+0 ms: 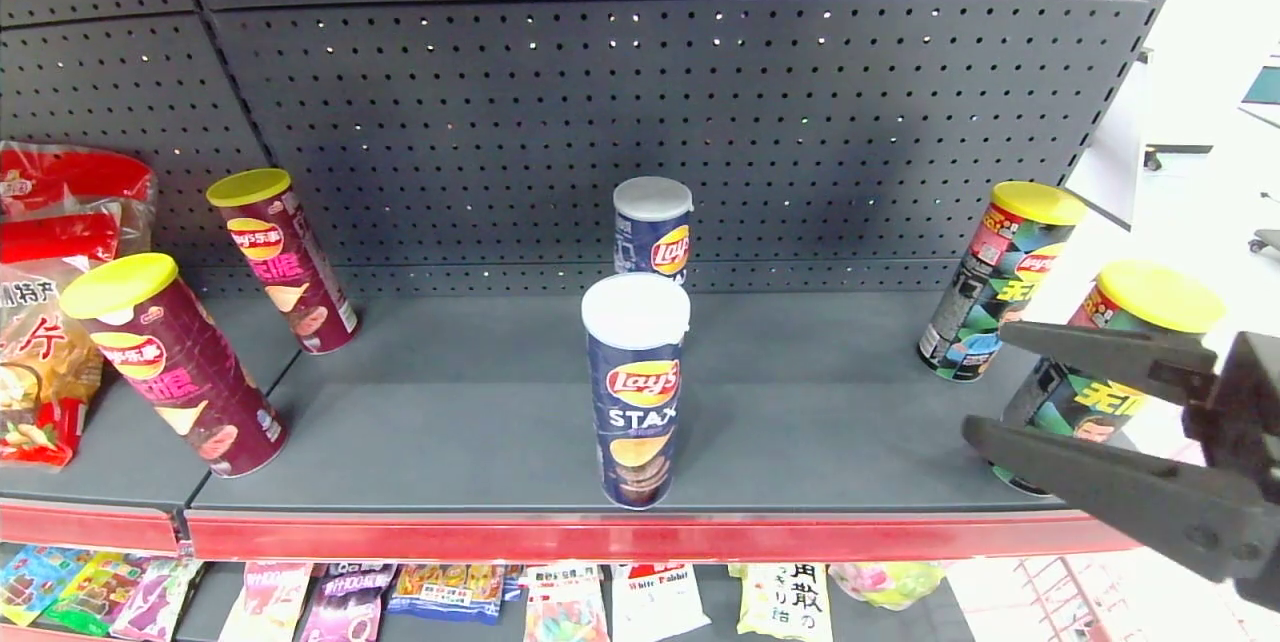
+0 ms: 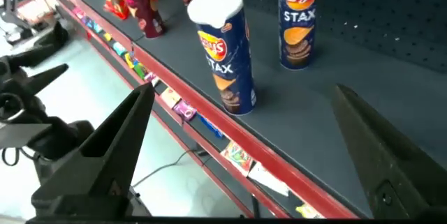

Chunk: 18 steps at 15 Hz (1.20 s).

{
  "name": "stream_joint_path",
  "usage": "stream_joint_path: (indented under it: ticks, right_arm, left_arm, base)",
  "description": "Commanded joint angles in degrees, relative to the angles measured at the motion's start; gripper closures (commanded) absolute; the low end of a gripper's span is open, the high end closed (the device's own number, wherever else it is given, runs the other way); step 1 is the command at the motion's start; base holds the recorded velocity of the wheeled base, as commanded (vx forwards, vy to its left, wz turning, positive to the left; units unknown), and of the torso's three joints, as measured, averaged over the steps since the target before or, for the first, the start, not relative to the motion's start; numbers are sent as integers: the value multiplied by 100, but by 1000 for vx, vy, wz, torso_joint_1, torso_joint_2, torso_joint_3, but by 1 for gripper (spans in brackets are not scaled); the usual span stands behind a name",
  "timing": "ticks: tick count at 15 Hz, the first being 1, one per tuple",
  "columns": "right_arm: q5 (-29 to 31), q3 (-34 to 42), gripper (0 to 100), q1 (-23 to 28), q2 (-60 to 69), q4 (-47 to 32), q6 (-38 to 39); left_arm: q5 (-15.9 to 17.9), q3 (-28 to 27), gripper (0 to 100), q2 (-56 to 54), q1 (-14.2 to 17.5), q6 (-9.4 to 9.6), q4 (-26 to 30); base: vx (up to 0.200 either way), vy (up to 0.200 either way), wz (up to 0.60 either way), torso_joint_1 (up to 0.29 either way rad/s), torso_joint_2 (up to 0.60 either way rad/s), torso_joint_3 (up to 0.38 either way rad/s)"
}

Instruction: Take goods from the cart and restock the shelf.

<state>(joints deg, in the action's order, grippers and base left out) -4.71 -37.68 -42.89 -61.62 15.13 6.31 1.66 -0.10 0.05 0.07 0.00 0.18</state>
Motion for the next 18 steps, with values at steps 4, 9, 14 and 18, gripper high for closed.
stream_joint_path:
  ticks: [4, 9, 14, 18]
  right_arm:
    - [31, -266, 0, 307, -1484, 52, 116]
    - [523, -284, 0, 641, -2732, 509, 72]
    - [857, -336, 0, 720, -3347, 526, -438]
    - [1367, -873, 0, 588, -3936, 614, -535]
  left_arm:
    - [1, 1, 0, -5, 1, 0, -1]
    - [1, 1, 0, -5, 1, 0, -1]
    - [1, 1, 0, -5, 1, 0, -1]
    - [1, 1, 0, -5, 1, 0, -1]
  base:
    - [0, 0, 0, 0, 0, 0]
    - [0, 0, 0, 0, 0, 0]
    - [0, 0, 0, 0, 0, 0]
    - [0, 0, 0, 0, 0, 0]
